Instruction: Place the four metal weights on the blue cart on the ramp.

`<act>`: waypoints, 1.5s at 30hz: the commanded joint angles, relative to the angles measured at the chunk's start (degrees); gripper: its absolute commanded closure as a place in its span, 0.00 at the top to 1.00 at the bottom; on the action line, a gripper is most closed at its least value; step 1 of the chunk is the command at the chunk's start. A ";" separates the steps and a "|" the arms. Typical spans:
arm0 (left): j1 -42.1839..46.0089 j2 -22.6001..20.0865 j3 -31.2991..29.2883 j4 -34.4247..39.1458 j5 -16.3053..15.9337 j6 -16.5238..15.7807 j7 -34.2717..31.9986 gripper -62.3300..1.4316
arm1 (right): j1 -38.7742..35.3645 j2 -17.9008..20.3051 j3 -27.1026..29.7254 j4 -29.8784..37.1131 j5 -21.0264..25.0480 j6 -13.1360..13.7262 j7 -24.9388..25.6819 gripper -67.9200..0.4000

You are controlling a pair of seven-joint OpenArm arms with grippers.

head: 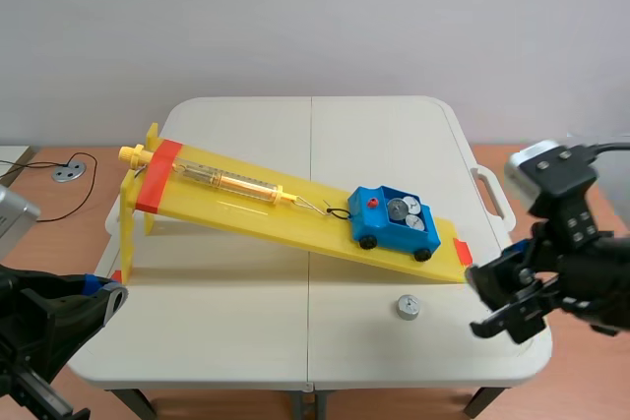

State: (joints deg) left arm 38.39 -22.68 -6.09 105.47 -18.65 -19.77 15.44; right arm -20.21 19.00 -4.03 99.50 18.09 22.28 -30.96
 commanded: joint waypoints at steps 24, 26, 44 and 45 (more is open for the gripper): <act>-0.48 0.76 -1.01 3.96 -2.78 -1.42 -5.09 0.09 | 15.74 -7.19 -12.55 -16.33 -12.13 -7.98 14.01 0.41; -0.48 0.76 -1.01 3.96 -2.78 -1.42 -5.09 0.09 | 16.35 -7.32 -13.18 -17.68 -12.20 -7.98 14.43 0.41; -0.48 0.76 -1.01 3.96 -2.78 -1.42 -5.11 0.09 | 18.32 -9.01 -13.68 -24.59 -12.76 -8.59 16.72 0.21; -0.48 0.76 -1.01 3.96 -2.78 -1.42 -5.11 0.09 | 18.32 -9.01 -13.68 -24.81 -12.76 -8.59 16.68 0.18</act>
State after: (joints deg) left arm 38.39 -22.68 -6.09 105.47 -18.65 -19.77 15.57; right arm -7.16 9.98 -18.13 72.90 5.10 15.38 -19.75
